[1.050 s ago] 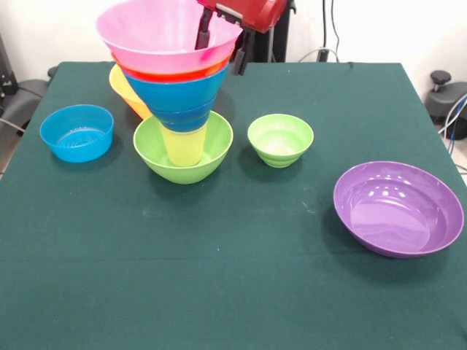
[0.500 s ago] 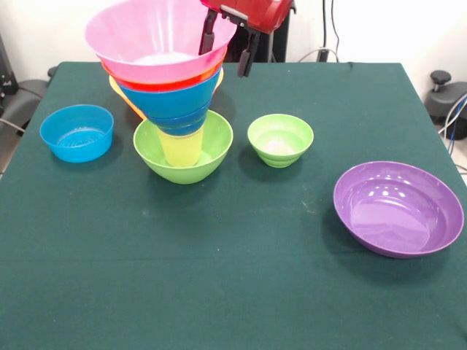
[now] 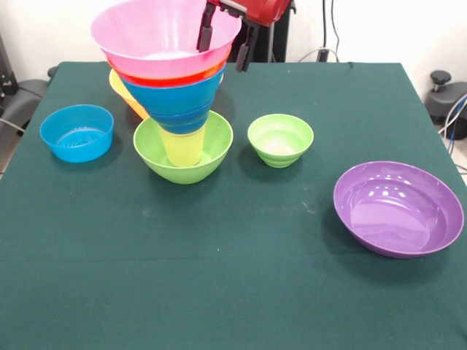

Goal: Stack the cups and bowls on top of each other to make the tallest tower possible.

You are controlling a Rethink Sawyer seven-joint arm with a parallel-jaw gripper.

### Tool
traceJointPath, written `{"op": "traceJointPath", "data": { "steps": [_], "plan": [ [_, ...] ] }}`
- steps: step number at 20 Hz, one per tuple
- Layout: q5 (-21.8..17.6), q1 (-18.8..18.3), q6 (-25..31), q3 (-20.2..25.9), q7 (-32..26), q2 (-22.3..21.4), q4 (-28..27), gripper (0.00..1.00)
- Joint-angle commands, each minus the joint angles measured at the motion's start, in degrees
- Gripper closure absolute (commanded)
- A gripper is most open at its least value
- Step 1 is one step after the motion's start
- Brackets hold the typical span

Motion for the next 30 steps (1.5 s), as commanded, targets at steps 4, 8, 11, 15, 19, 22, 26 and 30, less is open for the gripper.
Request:
{"op": "traceJointPath", "data": {
  "steps": [4, 8, 11, 15, 19, 22, 26, 30],
  "plan": [
    [-4.2, -1.2, 3.0, 3.8, -15.4, -0.9, 1.5, 0.0],
    [-4.2, -1.4, 3.1, 4.0, -15.6, -0.9, 1.4, 0.0],
    [-4.2, -1.4, 3.1, 4.1, -15.6, -0.9, 1.5, 0.0],
    [-4.1, -1.5, 3.3, 4.3, -15.7, -0.9, 1.3, 0.0],
    [-4.2, -1.5, 2.5, 4.4, -15.3, -0.6, 1.4, 0.0],
    [-4.4, -1.5, 2.1, 4.5, -15.2, -0.2, 1.2, 0.0],
    [-4.3, -1.4, 2.0, 4.5, -15.0, -0.2, 1.3, 0.0],
    [-4.4, -1.3, 2.0, 4.5, -14.9, 0.0, 1.1, 0.0]
  ]
}}
